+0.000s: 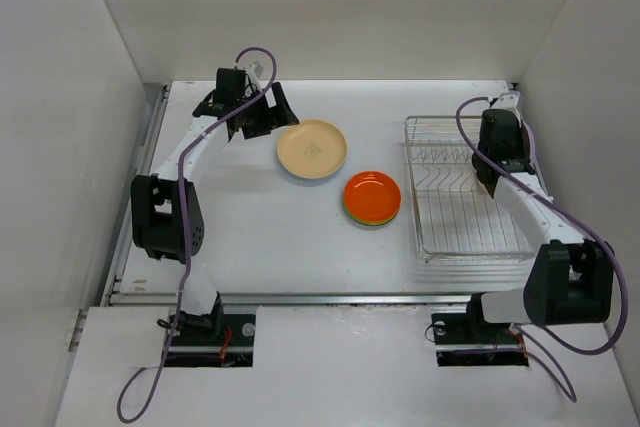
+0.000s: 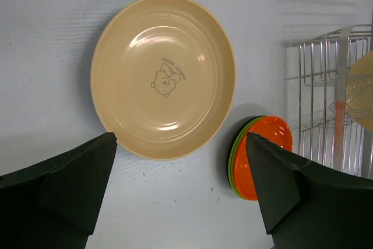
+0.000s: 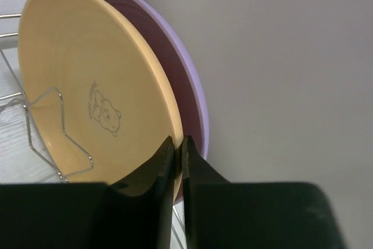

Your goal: Unload the plates from the dish rack

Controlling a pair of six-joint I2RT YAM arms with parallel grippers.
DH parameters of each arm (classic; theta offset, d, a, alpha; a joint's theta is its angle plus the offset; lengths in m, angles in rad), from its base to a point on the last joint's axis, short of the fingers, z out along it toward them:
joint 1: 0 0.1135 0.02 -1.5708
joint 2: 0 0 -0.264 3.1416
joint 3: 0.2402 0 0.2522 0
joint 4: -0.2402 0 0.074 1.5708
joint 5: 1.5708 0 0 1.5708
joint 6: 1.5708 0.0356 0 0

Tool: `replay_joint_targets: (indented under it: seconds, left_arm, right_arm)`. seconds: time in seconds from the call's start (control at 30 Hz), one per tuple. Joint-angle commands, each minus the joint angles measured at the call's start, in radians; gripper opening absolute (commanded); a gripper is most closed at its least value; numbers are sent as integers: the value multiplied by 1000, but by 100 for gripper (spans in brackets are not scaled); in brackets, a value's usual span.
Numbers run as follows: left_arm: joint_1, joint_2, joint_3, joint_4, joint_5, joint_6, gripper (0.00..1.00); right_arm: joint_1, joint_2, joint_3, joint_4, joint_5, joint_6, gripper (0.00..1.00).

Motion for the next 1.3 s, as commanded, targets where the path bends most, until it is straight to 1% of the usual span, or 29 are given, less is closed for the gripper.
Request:
replay_joint_targets:
  seconds: [0.0,0.07,0.4,0.6,0.83,0.87,0.97,1.0,1.03,1.1,1.13,1.23,1.27]
  left_arm:
    - [0,-13,-3,11,17,-5,92]
    - [0,-13,-3,11,26,-5,92]
    - [0,-13,-3,11,26,-5,92]
    - [0,-13,-3,11,49,-5,92]
    - [0,-13,-3,11,69,-5,92]
    - [0,-13,-3,20,69,-5,92]
    - [0,-13,-15,70,168,-5,92]
    - [0,-13,-30,93,260,-5,92]
    - [-9,-13,-42,115,312,-5,92]
    - [-45,-13,-42,164,412,-5,92]
    - [-62,-13,-42,173,479,6,92]
    - [-124,-24,-42,195,514,35,92]
    - [-138,-24,-52,195,526,44,92]
  right_arm:
    - [-7,-24,18,2,-5,13,4]
    - [-7,-59,18,24,20,13,0]
    - [-7,-264,-23,183,49,-17,0]
    - [-7,-295,-42,235,60,-26,0]
    - [-7,-286,-42,226,40,-26,0]
    - [-7,-300,-42,211,20,-3,0]
    - [-7,-353,-2,78,-170,80,0]
    - [-7,-367,9,41,-312,135,0]
    - [-7,-378,20,-22,-386,161,0]
    - [-7,-378,41,-74,-524,209,0]
    - [3,-378,58,-111,-622,218,0]
    - [24,-367,69,-136,-751,229,0]
    - [24,-367,69,-136,-772,229,0]
